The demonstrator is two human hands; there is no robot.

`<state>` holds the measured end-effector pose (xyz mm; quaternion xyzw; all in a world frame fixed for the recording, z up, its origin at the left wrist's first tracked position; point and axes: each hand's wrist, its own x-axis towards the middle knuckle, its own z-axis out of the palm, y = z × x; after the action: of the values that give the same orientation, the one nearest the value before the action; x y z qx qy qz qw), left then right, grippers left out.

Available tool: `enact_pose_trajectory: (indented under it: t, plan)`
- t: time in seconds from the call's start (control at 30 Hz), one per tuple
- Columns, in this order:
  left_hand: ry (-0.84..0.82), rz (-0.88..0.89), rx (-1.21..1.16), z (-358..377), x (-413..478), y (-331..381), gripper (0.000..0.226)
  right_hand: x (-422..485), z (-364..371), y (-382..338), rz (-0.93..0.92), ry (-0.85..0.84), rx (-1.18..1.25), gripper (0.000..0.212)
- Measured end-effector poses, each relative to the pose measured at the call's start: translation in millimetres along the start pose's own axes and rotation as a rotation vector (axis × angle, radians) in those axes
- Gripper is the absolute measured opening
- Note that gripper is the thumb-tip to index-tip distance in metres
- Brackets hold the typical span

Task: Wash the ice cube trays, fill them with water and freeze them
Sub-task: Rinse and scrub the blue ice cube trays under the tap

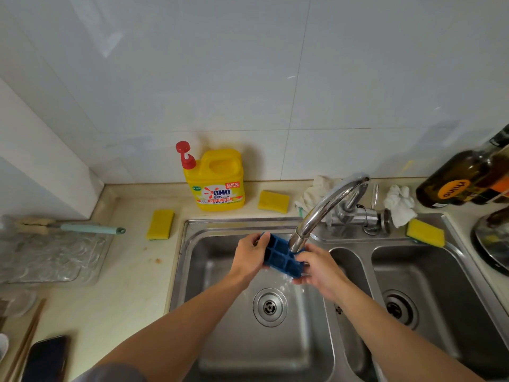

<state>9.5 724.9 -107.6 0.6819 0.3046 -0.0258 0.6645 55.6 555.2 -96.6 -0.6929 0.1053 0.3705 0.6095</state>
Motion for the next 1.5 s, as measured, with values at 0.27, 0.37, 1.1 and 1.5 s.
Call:
enact_pose_trajectory:
  t: [0.27,0.37,1.1,1.5]
  plan:
    - [-0.152,-0.164,-0.229,4.0,5.1,16.7,0.034,10.3,6.3,-3.7,0.046,0.116,-0.016,0.014]
    - [-0.197,-0.255,-0.342,11.1,-2.2,5.3,0.049,10.6,8.4,-3.2,0.014,0.186,0.019,0.012]
    - [-0.240,0.012,0.325,22.2,-12.5,3.6,0.040,-0.7,16.4,-0.5,-0.067,0.120,-0.424,0.019]
    - [-0.230,-0.125,0.261,22.9,-7.3,-5.6,0.023,-0.8,15.1,10.0,-0.107,0.151,-0.430,0.031]
